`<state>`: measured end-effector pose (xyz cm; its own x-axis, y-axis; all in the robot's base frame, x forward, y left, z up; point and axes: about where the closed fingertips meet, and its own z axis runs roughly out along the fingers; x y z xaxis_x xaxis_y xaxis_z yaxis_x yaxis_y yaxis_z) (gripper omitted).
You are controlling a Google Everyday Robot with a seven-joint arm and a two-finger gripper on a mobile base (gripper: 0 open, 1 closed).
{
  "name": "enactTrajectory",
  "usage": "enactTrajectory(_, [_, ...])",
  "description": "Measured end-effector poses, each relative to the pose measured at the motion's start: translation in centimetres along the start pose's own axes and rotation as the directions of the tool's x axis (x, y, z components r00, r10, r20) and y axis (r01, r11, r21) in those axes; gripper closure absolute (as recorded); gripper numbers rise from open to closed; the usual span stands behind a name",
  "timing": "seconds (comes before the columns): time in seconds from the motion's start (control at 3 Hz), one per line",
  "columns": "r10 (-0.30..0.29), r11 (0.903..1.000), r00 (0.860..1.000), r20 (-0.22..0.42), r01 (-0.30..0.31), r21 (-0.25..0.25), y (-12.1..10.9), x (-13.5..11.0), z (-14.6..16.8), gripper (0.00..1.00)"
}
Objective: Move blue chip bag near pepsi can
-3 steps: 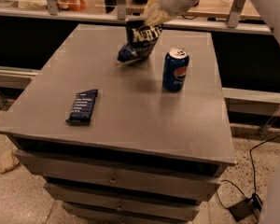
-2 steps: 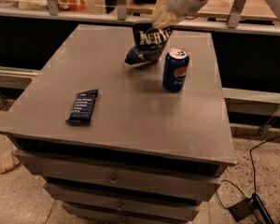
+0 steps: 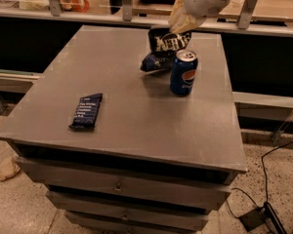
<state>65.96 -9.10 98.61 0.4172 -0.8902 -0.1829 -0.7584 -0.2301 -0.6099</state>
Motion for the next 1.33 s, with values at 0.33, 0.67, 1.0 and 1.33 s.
enactTrajectory(0.33, [0.002,0.9998,1.0,-0.004,-0.002,-0.019,0.37,0.2,-0.12,0.59])
enactTrajectory(0.67, [-0.002,0.9995,1.0,-0.001,0.001,-0.032,0.46,0.23,0.02,0.36])
enactTrajectory(1.0, [-0.006,0.9991,1.0,0.002,0.006,-0.042,0.49,0.15,0.2,0.13])
enactTrajectory(1.33, [-0.016,0.9985,1.0,0.0,0.016,-0.053,0.4,0.18,0.09,0.0])
